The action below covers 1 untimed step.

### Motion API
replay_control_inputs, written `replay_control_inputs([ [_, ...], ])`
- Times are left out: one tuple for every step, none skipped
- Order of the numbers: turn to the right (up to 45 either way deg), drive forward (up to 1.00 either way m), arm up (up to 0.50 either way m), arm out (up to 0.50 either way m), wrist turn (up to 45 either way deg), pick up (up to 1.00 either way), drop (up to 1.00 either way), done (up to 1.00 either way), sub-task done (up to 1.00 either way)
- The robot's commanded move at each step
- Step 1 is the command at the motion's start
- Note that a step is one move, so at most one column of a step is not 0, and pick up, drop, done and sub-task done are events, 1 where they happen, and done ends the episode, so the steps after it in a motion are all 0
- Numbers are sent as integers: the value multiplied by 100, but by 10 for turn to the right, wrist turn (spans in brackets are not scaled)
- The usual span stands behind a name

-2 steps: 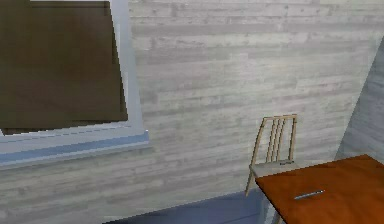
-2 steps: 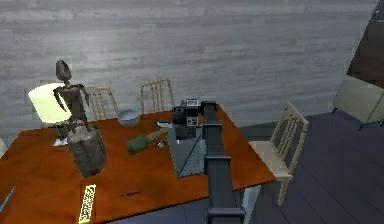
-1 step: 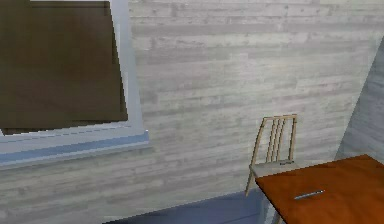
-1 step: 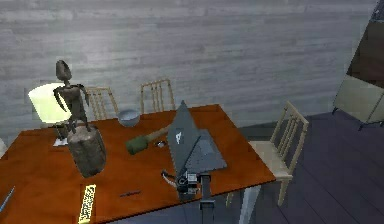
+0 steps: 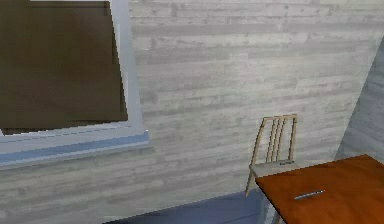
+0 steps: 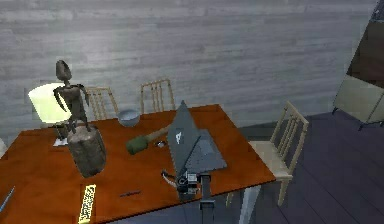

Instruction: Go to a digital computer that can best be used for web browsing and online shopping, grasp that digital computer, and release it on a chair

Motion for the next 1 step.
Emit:
replay_control_inputs([
  [0,0,10,0,0,0,0,0,0],
])
